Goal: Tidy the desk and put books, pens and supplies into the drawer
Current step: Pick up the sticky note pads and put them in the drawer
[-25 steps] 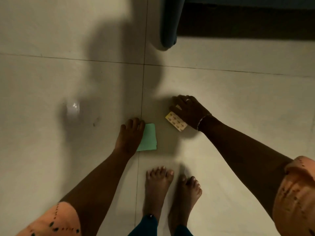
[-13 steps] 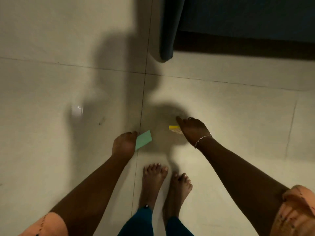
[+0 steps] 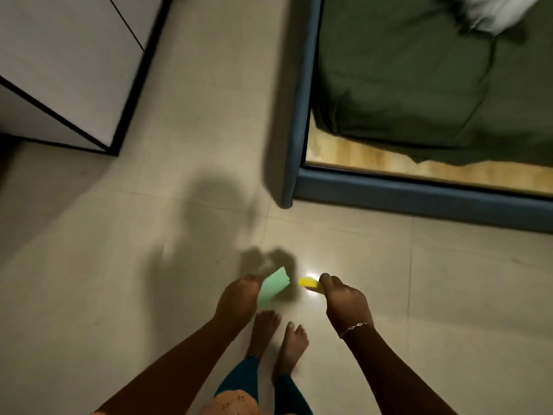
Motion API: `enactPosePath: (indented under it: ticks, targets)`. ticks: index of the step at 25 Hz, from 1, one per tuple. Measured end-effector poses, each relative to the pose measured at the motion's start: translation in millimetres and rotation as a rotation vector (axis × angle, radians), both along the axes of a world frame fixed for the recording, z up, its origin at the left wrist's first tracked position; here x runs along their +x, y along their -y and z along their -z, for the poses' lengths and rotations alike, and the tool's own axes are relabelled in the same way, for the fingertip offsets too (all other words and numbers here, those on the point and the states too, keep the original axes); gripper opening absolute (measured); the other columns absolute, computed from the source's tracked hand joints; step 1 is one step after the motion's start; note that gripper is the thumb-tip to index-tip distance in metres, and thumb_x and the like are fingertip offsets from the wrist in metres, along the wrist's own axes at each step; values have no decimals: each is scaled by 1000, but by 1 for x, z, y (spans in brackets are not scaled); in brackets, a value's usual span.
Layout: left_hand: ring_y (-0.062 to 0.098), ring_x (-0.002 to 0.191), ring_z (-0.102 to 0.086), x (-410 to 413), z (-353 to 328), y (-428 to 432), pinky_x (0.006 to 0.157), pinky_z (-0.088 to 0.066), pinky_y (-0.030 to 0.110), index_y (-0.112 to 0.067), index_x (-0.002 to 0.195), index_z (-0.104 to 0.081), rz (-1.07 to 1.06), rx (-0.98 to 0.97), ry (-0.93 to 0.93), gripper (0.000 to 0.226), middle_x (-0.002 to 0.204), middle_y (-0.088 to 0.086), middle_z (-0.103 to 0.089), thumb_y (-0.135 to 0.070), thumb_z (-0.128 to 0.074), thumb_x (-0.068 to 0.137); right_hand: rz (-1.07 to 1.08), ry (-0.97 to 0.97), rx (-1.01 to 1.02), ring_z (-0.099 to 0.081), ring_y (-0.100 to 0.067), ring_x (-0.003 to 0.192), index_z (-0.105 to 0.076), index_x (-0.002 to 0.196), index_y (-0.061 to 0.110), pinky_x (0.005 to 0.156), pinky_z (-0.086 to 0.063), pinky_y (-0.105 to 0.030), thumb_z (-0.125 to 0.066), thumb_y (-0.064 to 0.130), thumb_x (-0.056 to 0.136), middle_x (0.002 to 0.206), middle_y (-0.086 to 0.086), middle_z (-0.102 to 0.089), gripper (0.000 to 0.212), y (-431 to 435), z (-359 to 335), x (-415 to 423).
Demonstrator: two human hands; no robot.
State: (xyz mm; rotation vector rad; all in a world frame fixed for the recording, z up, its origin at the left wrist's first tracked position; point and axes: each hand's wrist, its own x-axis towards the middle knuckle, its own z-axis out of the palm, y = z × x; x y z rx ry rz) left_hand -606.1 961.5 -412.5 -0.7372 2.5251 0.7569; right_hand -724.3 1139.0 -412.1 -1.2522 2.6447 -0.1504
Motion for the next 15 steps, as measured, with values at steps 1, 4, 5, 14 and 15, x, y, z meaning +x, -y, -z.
enactPosePath:
  ticks: [1, 4, 5, 14, 15]
  targets:
    - [32, 100, -63, 0, -28, 4, 82, -49, 33, -4, 112, -61, -2, -18, -11, 29, 108, 16, -66, -5, -51, 86, -18, -57, -15, -45, -19, 24, -37, 78, 17, 35, -12, -15, -34, 6, 57, 43, -1, -53, 24, 3, -29, -3]
    - [33, 95, -64, 17, -104, 15, 76, -47, 35, -3, 99, -63, -99, -56, -68, 21, 101, 16, -68, -7, -48, 85, -62, -112, 10, -47, -19, 26, -55, 76, 16, 26, -21, -18, -67, 1, 42, 44, -2, -56, 39, 22, -112, -7]
    - [33, 93, -64, 24, -124, 18, 75, -46, 36, -3, 95, -63, -143, -68, -96, 18, 98, 17, -69, -6, -49, 84, -76, -132, 6, -48, -19, 27, -61, 73, 15, 25, -25, -19, -75, 0, 34, 46, -3, -57, 44, 29, -129, -6]
    - [23, 59, -48, 163, -236, 94, 52, -29, 30, -15, 60, -41, -659, -55, -357, 14, 51, -7, -43, -11, -48, 72, -395, -211, -142, -47, -19, 29, -56, 83, 18, 26, -29, -25, -84, 3, 35, 51, -3, -59, 58, 147, -233, 84]
    - [20, 58, -47, 189, -246, 106, 51, -32, 33, -15, 59, -42, -730, -57, -399, 13, 50, -9, -40, -11, -47, 70, -448, -214, -185, -47, -19, 29, -52, 86, 19, 26, -30, -24, -84, 2, 37, 52, -3, -59, 61, 171, -237, 104]
